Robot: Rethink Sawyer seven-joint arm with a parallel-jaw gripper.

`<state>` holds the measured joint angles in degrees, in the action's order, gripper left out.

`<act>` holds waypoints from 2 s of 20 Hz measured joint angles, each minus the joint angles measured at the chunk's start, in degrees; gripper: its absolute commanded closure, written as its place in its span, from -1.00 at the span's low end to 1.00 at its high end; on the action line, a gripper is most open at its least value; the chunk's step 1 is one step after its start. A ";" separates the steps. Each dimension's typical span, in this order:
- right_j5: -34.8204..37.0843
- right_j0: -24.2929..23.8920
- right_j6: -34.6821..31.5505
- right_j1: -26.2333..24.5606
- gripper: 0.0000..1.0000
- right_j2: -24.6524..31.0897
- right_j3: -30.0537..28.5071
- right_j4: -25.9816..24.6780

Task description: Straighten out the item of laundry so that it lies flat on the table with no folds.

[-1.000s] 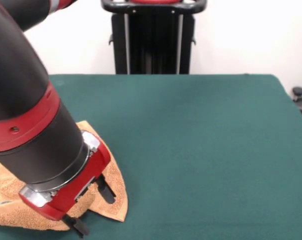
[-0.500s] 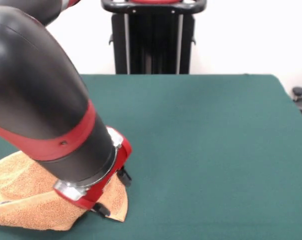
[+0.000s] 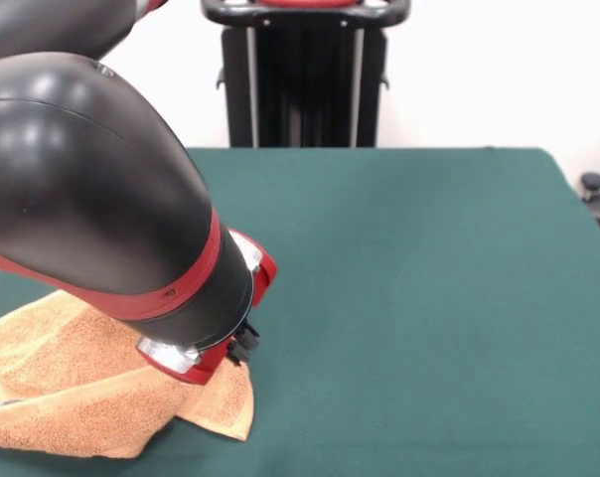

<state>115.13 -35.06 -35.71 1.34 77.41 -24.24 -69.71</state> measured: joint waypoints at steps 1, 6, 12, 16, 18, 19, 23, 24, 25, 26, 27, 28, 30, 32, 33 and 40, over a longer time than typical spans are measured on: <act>-0.01 0.09 0.00 0.00 1.00 -0.20 0.12 0.18; -0.01 0.26 0.00 -0.01 1.00 -1.08 0.50 1.28; -2.13 0.27 0.00 -0.04 1.00 -2.35 0.56 1.35; -4.81 0.25 0.00 -0.21 1.00 -4.09 0.59 1.35; -5.39 0.24 0.00 -0.25 1.00 -4.75 0.60 1.33; -5.67 0.23 0.00 -0.28 1.00 -5.11 0.59 1.33; -6.05 0.21 0.00 -0.40 1.00 -6.81 0.60 1.35; -6.05 0.19 0.00 -0.45 1.00 -7.11 0.60 1.35; -6.05 0.20 0.00 -0.48 1.00 -7.36 0.60 1.36; -6.05 0.21 0.00 -0.55 1.00 -7.74 0.60 1.42; -6.06 0.20 0.00 -0.61 1.00 -7.92 0.60 1.45; -6.06 0.20 0.00 -0.63 1.00 -8.01 0.61 1.46; -6.06 0.21 0.00 -0.74 1.00 -8.32 0.60 1.78; -6.06 0.21 0.00 -0.83 1.00 -8.48 0.61 2.19; -6.06 0.21 0.00 -0.89 1.00 -8.58 0.61 2.59; -8.02 0.21 0.00 -1.83 1.00 -9.57 0.61 6.66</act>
<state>107.10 -34.86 -35.71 -0.49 67.84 -23.63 -63.04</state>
